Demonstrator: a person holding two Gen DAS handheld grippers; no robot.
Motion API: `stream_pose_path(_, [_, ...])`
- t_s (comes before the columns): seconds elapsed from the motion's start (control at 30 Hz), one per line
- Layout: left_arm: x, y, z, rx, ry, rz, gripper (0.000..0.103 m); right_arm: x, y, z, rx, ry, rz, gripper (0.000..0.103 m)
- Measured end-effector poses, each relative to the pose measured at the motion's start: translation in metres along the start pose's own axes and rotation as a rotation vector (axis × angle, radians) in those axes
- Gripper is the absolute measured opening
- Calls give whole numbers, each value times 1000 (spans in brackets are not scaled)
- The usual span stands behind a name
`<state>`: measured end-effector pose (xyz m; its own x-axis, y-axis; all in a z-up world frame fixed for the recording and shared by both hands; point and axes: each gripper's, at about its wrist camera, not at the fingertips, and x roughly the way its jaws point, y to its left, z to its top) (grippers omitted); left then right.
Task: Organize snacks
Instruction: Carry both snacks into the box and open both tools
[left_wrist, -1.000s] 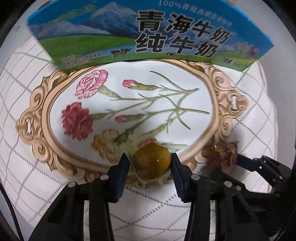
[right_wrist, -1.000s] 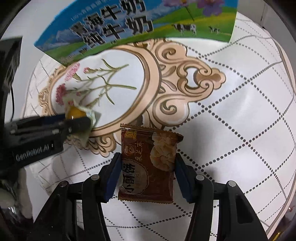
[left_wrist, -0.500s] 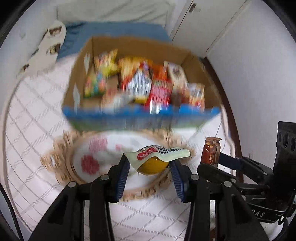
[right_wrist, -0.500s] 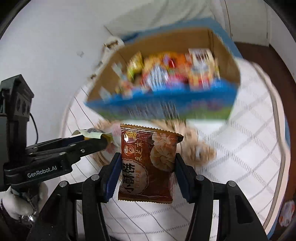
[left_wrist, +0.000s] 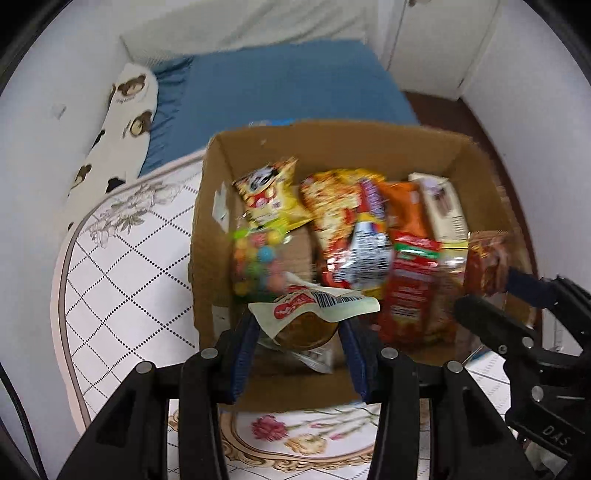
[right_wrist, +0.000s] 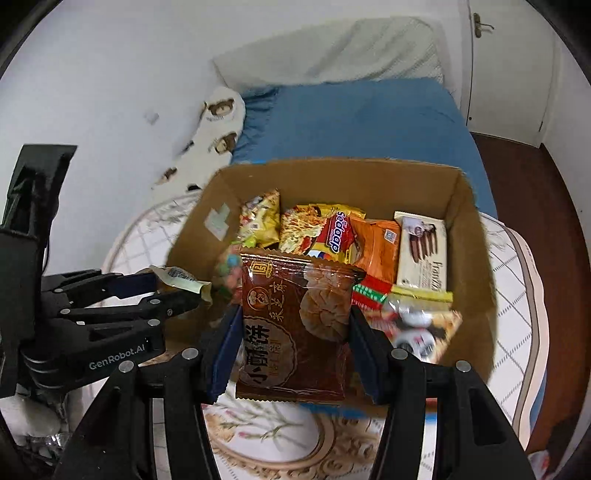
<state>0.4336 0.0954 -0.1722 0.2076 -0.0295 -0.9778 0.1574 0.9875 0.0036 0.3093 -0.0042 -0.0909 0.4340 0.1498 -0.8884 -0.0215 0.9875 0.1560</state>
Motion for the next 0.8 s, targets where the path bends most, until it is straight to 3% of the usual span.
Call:
stream_pose_path(0.13, [30, 13, 4, -27, 83, -14, 42, 38, -2, 10, 17, 82, 34, 59])
stream_pose_path(0.2, [39, 24, 2, -79, 107, -36, 49, 52, -6, 11, 52, 130, 61, 62])
stream_pose_path(0.27, [43, 33, 0, -126, 117, -70, 55, 61, -12, 11, 70, 145, 44, 79])
stream_pose_path(0.37, [44, 39, -1, -156, 104, -61, 69, 63, -19, 10, 69, 152, 7, 91])
stream_pose_path(0.43, [43, 41, -1, -173, 79, -63, 70, 64, -23, 9, 67, 159, -16, 95])
stream_pose_path(0.53, [43, 39, 0, -183, 67, -71, 76, 59, -29, 8, 64, 159, -64, 97])
stream_pose_path(0.6, [42, 37, 0, -182, 48, -81, 94, 55, -33, 8, 68, 149, -97, 98])
stream_pose_path(0.8, [41, 22, 0, -160, 51, -67, 99, 45, -45, 6, 76, 143, -191, 100])
